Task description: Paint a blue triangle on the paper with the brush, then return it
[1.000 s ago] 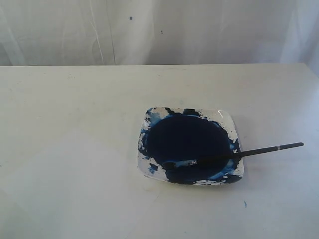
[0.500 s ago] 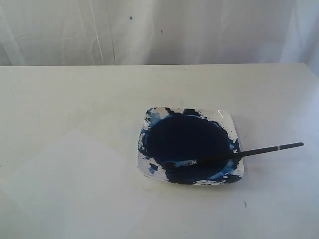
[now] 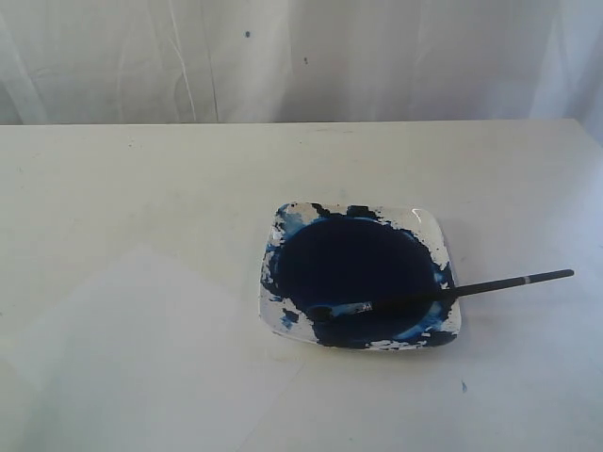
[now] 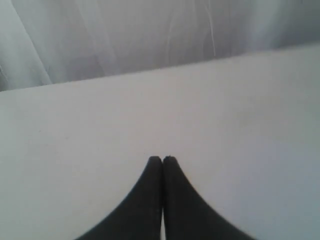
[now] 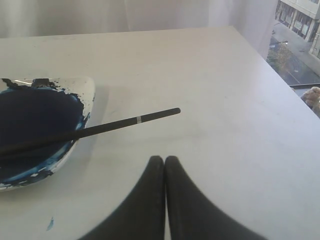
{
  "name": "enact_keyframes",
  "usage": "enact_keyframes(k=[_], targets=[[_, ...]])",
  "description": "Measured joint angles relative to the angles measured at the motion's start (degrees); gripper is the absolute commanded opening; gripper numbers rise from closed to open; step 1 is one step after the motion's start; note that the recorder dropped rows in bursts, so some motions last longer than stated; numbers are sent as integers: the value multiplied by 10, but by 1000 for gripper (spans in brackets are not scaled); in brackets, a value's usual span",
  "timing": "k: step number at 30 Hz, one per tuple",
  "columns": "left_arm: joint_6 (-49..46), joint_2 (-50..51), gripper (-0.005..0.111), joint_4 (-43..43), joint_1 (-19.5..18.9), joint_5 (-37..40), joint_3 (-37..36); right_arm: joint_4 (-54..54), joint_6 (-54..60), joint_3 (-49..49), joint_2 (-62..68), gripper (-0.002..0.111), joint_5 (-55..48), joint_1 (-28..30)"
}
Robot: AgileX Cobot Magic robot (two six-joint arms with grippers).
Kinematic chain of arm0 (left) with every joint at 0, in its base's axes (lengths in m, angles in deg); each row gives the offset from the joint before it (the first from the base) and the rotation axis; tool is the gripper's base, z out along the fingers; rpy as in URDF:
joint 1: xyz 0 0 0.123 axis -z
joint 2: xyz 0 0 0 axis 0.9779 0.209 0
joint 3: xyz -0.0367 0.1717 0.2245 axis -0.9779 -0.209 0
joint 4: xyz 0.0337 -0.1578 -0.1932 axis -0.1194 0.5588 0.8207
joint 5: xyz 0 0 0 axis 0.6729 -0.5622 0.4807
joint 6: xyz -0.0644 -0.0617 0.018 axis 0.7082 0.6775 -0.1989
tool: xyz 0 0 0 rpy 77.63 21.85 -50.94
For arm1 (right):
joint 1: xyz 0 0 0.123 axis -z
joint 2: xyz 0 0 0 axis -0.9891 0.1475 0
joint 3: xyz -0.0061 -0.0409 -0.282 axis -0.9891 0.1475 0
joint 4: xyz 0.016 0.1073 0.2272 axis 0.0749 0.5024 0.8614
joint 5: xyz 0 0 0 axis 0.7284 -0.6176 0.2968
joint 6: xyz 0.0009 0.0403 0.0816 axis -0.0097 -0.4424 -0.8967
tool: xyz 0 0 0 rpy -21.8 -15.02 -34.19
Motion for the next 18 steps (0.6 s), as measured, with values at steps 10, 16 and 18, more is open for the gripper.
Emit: enact_keyframes(k=[10,16,18], targets=[[104,-1,0,19,0,-268,0,0,0,0,0,0,0,0],[142,-3,0,45,0,-529,-1,0,-9,0,0,0,0,0],[152,-2,0,63,0,-592,0,0,-9,0,0,0,0,0]])
